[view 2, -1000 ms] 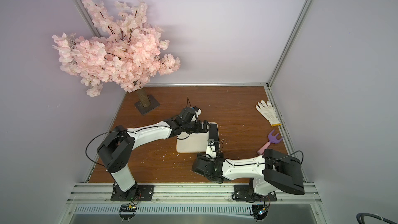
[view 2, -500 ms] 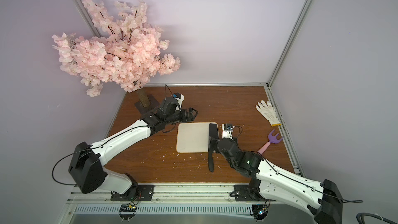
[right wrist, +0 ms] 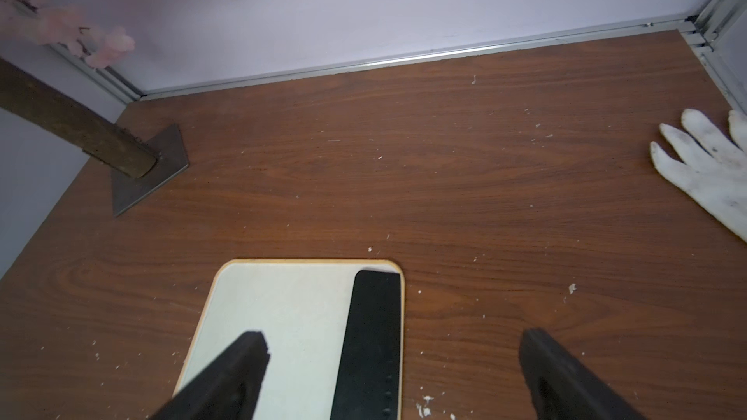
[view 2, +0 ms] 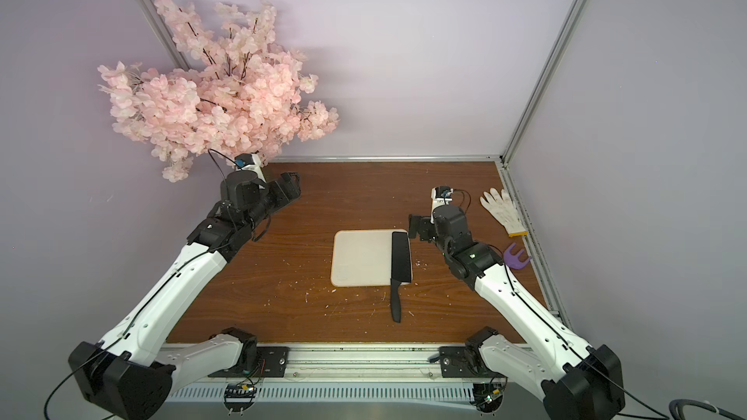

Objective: Align the knife with the edge of the cutting board
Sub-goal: Reset both arms

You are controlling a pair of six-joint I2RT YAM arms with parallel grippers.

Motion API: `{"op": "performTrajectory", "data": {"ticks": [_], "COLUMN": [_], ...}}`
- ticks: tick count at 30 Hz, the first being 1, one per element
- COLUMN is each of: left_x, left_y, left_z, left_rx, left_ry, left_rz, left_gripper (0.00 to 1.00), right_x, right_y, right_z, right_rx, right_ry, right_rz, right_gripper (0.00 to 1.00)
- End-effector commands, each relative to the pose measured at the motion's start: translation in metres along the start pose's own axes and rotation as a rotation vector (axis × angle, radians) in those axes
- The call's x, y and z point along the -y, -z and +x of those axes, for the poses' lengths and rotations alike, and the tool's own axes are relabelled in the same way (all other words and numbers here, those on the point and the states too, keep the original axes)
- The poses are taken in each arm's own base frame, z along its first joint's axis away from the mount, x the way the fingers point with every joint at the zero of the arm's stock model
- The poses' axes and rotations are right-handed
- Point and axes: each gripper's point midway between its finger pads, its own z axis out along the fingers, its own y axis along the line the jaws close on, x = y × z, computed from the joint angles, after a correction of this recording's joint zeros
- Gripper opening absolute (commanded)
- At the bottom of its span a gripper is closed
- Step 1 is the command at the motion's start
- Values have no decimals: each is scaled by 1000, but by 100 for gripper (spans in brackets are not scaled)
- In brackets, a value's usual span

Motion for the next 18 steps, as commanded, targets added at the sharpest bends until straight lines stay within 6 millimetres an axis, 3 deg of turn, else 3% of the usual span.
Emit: {"op": "performTrajectory", "data": {"ticks": [1,8,18], "left_x": [-34,-77,-139], "left_y": [1,-4,-30], "left_z": [-8,-10,28], "left_rx": [84,224,352], "left_ry": [-14,-54,-180], "left_rz": [-131,-324,-501], "left_gripper": [100,100,100], "right_x": [1,69,158], "right_y": [-4,-28,-34], "right_z": [-41,-56,-20], "right_rx": [121,238,362], "right_ry": [-16,-94,-109], "right_rz": [-66,72,323], "right_gripper": [99,99,99]}}
